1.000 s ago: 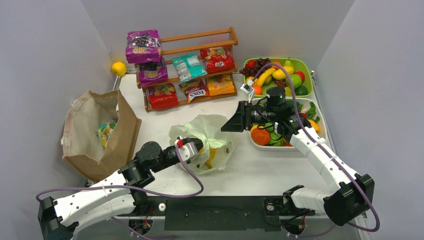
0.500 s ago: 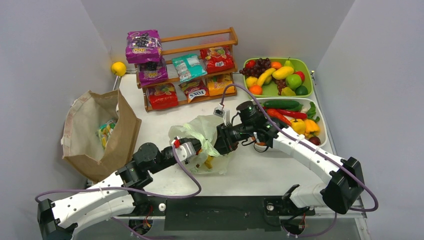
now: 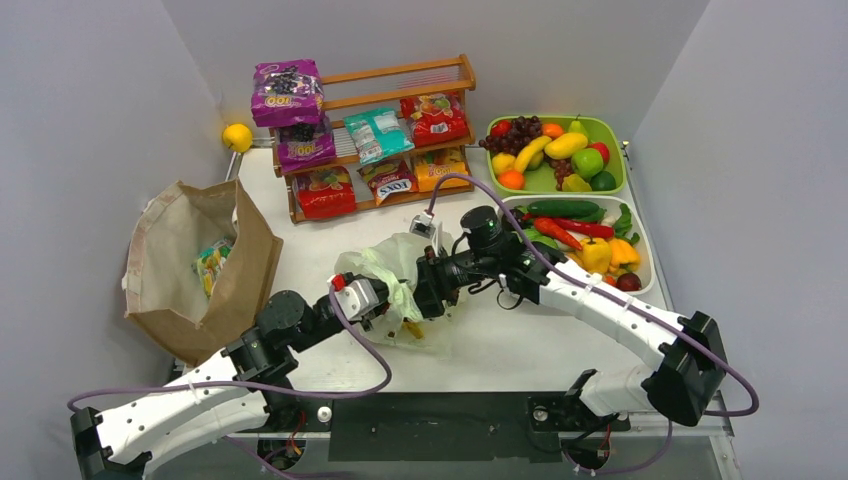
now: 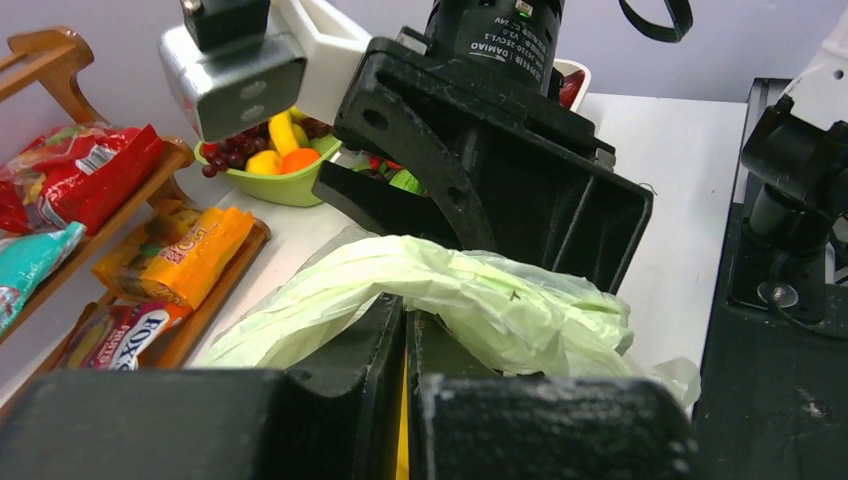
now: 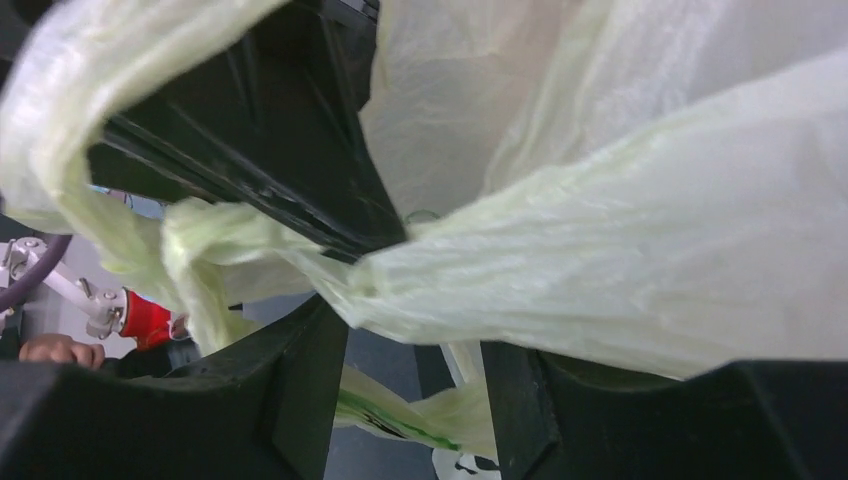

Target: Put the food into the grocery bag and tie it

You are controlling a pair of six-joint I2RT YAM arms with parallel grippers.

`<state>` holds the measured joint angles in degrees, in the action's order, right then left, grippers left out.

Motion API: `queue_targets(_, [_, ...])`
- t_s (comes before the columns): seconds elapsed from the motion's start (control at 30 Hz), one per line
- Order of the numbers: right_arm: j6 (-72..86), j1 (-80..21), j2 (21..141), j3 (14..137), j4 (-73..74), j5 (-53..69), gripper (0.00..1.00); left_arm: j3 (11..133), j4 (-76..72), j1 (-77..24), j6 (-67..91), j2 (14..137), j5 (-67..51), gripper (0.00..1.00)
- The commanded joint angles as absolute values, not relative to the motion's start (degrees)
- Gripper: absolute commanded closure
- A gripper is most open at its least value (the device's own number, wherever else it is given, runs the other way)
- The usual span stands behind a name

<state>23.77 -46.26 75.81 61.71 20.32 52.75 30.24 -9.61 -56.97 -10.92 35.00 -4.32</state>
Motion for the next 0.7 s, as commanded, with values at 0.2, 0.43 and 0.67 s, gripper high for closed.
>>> queue_targets(0.2, [26.20,-49.89,78.80,63.46,5.65,54.61,0.53,32.86,-9.13,-57.22,-3.52,34.81,-1.33,1.00])
queue_targets(0.43, [25.82,-52.10,77.95,63.70,6.07,54.87,0.53,38.58,-4.18,-57.22,-0.50,37.68,1.36,1.00])
queue_targets(0.67, [21.09,-52.10,76.30,63.58,12.55,55.71,0.53,39.24,-4.63,-57.22,1.55,38.02,2.84,1.00])
